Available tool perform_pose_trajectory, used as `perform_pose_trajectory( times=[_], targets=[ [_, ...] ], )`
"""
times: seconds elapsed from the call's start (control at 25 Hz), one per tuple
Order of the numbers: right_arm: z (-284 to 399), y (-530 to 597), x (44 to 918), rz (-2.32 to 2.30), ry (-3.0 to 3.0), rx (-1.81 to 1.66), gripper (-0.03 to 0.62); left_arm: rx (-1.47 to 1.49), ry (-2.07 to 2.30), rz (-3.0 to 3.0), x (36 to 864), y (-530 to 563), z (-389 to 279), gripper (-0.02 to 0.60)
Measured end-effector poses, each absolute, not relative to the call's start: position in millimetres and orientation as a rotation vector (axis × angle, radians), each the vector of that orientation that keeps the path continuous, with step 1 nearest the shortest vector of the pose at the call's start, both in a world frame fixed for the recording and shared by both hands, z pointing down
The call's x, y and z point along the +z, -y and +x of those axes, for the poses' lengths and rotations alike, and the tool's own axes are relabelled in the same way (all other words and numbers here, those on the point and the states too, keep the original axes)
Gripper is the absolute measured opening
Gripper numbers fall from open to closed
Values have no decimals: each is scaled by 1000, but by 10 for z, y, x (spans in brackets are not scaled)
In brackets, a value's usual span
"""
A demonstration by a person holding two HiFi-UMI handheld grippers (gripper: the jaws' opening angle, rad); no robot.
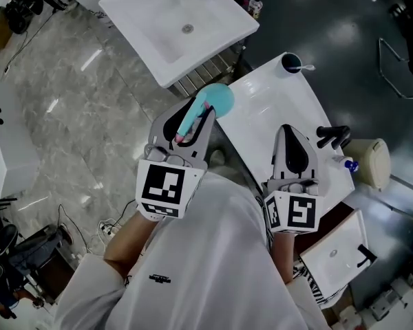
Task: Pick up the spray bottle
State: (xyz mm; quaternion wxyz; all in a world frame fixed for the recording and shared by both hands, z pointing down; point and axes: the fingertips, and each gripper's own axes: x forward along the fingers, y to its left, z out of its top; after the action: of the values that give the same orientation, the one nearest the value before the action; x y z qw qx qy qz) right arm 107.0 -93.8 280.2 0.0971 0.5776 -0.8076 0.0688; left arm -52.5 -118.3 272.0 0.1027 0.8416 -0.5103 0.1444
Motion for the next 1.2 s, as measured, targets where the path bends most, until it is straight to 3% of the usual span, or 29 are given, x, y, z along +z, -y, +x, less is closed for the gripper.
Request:
perform_pose_trajectory(
  times=[1.2],
  targets=[
    [959, 663, 2688, 1704, 2402, 123, 8, 399, 1536, 2444, 2742, 680, -789, 129]
  ],
)
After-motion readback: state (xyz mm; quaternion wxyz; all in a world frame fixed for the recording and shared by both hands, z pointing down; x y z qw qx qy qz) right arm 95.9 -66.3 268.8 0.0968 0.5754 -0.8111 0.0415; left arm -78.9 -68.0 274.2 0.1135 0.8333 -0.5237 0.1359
